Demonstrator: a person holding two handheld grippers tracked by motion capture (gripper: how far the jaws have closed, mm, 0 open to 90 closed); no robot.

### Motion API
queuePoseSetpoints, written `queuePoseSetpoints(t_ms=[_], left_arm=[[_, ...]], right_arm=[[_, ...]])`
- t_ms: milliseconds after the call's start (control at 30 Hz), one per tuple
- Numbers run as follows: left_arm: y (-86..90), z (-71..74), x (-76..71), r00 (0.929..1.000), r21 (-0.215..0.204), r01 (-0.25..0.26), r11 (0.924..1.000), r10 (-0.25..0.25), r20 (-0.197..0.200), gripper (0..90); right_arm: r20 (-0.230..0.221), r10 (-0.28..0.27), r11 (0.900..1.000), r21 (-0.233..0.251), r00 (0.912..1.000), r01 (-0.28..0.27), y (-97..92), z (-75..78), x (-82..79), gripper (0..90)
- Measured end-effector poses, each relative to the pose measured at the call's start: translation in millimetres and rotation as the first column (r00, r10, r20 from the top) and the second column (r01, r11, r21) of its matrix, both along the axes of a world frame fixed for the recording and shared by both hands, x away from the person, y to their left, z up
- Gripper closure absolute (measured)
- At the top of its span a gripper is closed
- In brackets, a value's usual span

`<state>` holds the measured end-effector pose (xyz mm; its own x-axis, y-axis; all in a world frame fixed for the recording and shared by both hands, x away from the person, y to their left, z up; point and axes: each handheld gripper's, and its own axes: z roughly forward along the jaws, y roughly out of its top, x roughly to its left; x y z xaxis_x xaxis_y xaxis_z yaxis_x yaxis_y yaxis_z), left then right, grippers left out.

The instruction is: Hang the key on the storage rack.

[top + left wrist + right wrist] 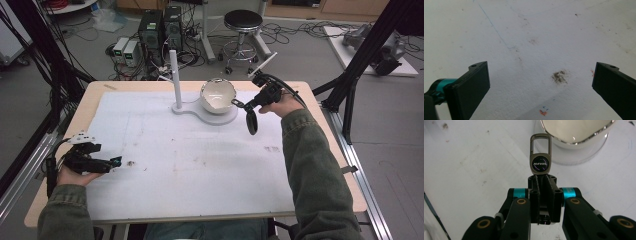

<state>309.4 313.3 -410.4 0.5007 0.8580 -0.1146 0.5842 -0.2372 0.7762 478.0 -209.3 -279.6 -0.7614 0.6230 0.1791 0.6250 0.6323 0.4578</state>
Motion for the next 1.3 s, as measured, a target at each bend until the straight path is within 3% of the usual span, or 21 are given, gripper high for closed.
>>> queuePoseSetpoints(t_ms=[267, 400, 467, 833, 1300], left_arm=[[0.1, -0.4, 0.1, 1.0, -0.003, 0.003, 1.0, -0.003, -0.009, 1.8], [0.8, 0.4, -0.9, 1.0, -0.002, 0.001, 1.0, -0.001, -0.004, 1.8], [0.5, 0.3, -0.9, 1.0, -0.002, 0.003, 1.0, -0.003, -0.003, 1.8], [1.4, -0.2, -0.3, 0.9999, -0.004, 0.01, 0.9999, -0.01, -0.005, 1.8], [2.9, -0.4, 0.3, 1.0, -0.018, 0.006, 0.9998, -0.006, -0.002, 1.8]], right_arm=[[0.035, 0.028, 0.9995, 0.016, 0.999, -0.028, 19.8, 22.0, 3.2, 82.7], [0.056, 0.061, 0.9981, 0.001, 0.9965, -0.062, 42.5, 32.5, 5.1, 82.6], [0.061, 0.067, 0.9977, 0.001, 0.9959, -0.067, 45.7, 33.7, 5.8, 82.6], [0.074, 0.142, 0.9899, 0.0, 0.9872, -0.142, 106.1, 47.5, 16.1, 82.6], [0.079, 0.18, 0.9833, 0.012, 0.9805, -0.181, 148.6, 58.3, 31.1, 82.5]])
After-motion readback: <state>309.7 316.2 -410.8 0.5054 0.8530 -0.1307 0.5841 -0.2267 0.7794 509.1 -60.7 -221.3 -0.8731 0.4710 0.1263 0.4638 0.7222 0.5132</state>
